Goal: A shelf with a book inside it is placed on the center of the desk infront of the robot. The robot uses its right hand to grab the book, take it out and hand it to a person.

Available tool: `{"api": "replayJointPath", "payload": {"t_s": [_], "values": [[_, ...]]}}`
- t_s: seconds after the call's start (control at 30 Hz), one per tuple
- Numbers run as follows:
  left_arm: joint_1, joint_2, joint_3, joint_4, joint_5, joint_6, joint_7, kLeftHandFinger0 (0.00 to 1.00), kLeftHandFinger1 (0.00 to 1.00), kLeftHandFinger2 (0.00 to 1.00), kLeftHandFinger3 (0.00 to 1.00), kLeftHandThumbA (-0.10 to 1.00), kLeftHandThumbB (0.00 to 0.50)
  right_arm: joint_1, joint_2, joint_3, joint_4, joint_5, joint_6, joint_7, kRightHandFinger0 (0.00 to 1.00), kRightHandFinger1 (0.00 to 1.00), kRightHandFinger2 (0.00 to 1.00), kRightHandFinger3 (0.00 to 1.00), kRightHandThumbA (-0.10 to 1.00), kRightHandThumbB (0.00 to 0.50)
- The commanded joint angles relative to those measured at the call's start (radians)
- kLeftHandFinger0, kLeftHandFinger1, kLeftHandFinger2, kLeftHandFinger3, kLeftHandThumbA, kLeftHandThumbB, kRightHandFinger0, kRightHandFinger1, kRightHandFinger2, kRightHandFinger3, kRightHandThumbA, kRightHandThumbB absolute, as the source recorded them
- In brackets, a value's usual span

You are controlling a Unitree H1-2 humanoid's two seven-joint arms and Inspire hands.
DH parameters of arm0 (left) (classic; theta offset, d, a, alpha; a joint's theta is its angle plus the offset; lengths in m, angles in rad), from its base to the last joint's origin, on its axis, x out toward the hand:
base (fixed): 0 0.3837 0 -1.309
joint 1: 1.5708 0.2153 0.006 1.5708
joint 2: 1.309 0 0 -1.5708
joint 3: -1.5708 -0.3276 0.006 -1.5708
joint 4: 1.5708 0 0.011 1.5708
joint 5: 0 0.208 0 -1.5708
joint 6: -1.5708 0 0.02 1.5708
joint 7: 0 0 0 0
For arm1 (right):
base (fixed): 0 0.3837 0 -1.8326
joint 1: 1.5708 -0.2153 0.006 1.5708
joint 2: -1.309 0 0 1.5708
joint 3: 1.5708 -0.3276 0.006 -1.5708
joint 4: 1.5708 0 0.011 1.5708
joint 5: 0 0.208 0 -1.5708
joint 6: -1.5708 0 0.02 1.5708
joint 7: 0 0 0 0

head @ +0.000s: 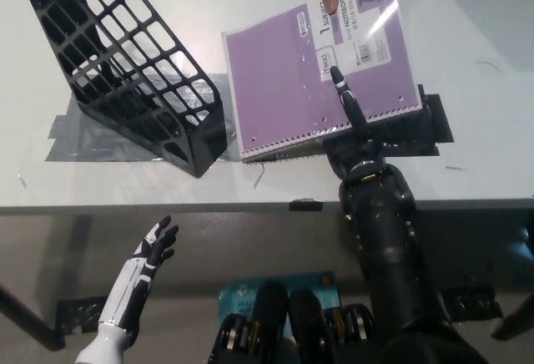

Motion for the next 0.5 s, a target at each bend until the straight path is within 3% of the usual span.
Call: {"api": "replayJointPath", "payload": {"t_s": [0.0,0.03,0.1,0.13,0.47], "values": [[-0.012,0.014,0.003,-0.032,-0.003,-0.016,-0.011,1.00,1.00,1.00,1.00,1.00,0.233,0.073,0.004,0.078,-0.073,0.014,0.020,0.282,1.00,1.00,1.00,1.00,1.00,0.431],[-0.012,0.015,0.004,-0.032,-0.001,-0.014,-0.009,1.00,1.00,1.00,1.00,1.00,0.234,0.095,-0.006,0.123,-0.144,0.009,0.029,0.358,1.00,1.00,1.00,1.00,1.00,0.464],[-0.011,0.015,0.005,-0.032,-0.002,-0.014,-0.009,1.00,1.00,1.00,1.00,1.00,0.234,0.103,-0.010,0.140,-0.167,0.007,0.030,0.375,1.00,1.00,1.00,1.00,1.00,0.468],[-0.015,0.016,0.004,-0.031,0.002,-0.014,-0.008,1.00,1.00,1.00,1.00,1.00,0.225,0.127,-0.014,0.174,-0.278,0.015,0.052,0.397,1.00,1.00,1.00,1.00,1.00,0.500],[-0.022,0.015,0.005,-0.021,-0.003,-0.021,-0.010,1.00,1.00,1.00,1.00,1.00,0.229,0.295,-0.083,0.381,-0.982,-0.010,0.146,0.344,1.00,1.00,1.00,1.00,1.00,0.500]]}}
